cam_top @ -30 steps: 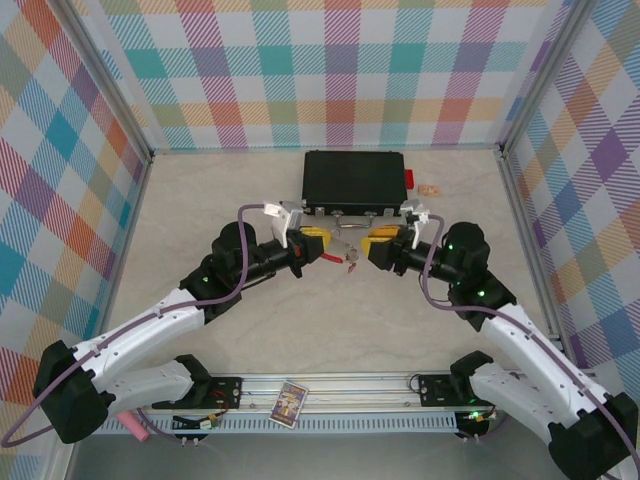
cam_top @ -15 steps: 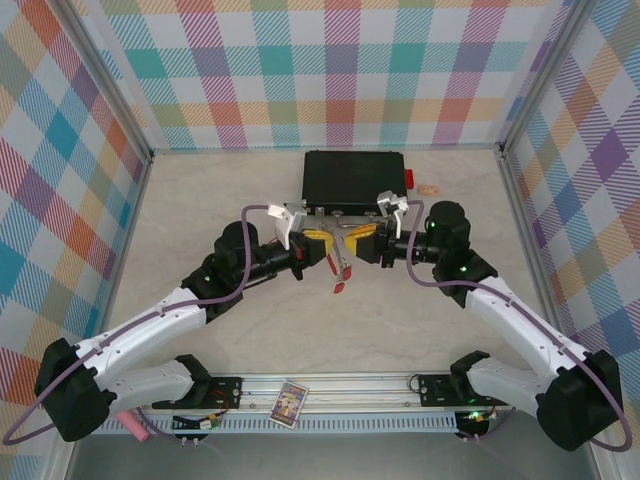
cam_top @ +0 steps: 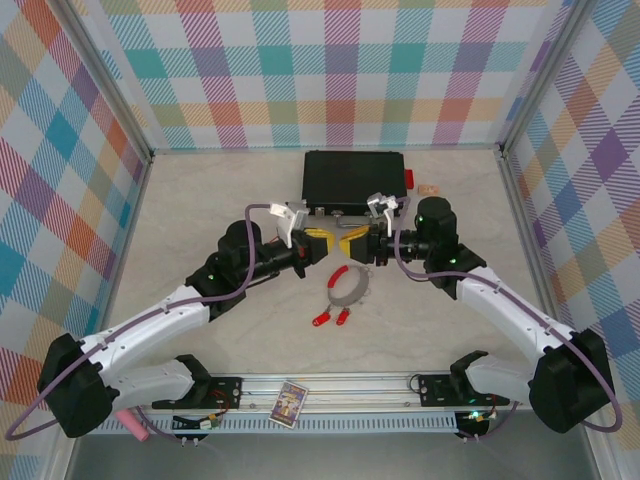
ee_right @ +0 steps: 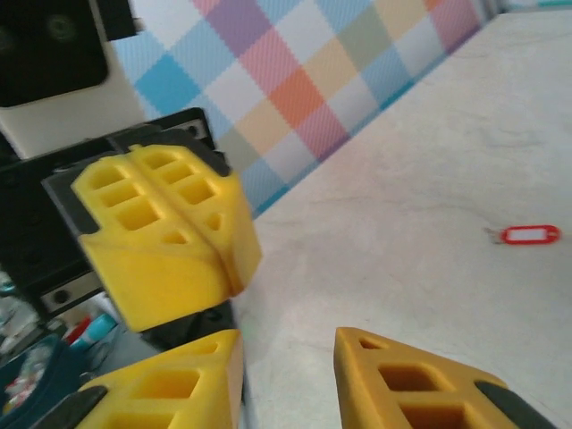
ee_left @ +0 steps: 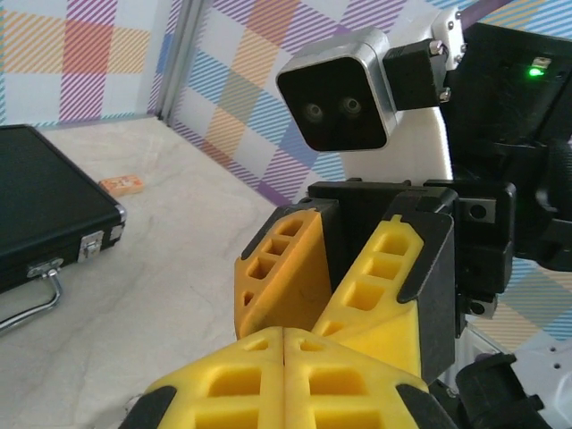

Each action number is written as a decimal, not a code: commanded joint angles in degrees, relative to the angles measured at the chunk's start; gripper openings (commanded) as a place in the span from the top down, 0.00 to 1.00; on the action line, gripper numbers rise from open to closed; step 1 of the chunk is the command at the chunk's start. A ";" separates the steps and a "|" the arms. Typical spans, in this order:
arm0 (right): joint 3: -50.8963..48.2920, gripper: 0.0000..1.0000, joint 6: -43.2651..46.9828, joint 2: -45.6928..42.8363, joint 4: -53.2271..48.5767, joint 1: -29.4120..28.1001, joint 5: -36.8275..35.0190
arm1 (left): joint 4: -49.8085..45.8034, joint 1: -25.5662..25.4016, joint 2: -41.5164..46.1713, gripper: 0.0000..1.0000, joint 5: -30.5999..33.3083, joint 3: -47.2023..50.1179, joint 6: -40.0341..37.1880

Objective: Put the keys on the keyring

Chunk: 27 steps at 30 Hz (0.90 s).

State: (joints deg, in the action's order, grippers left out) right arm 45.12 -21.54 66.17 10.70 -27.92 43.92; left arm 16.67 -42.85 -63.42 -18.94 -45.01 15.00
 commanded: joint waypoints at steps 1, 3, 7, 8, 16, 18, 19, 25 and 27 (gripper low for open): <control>-2.23 0.65 1.20 -1.77 -1.06 0.38 -7.56 | -0.58 1.22 -1.11 1.00 4.22 0.83 0.51; -4.08 0.60 0.99 -3.28 -1.42 0.37 -10.04 | -2.10 1.53 -1.33 0.89 5.81 1.63 1.13; -8.09 0.50 0.23 -6.95 -3.09 0.41 -17.27 | -4.46 1.60 -1.53 0.78 6.58 3.82 1.61; -9.05 0.49 -0.05 -7.90 -3.46 0.48 -18.77 | -4.90 1.54 -1.62 0.75 6.78 4.44 1.90; -15.49 0.29 -3.17 -17.00 -8.62 0.84 -32.45 | -4.95 0.84 -5.99 0.69 8.59 8.67 4.42; -16.23 0.25 -4.10 -18.99 -10.94 1.11 -36.18 | -6.16 -0.20 -8.50 0.68 9.38 7.81 4.66; -16.84 0.24 -4.50 -20.01 -11.87 1.32 -37.96 | -7.26 -1.04 -10.08 0.68 9.57 6.83 4.25; -20.30 0.07 -7.32 -24.90 -16.28 3.45 -44.51 | -15.55 -8.15 -20.51 0.65 12.57 -1.88 -3.43; -20.83 0.02 -8.43 -26.44 -18.01 4.28 -46.52 | -18.47 -9.78 -23.95 0.65 12.87 -5.04 -6.61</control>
State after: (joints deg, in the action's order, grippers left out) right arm 25.02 -27.62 41.67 -3.70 -24.62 2.46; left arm 3.60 -50.63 -84.77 -7.75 -45.43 14.09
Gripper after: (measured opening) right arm 0.965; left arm 0.346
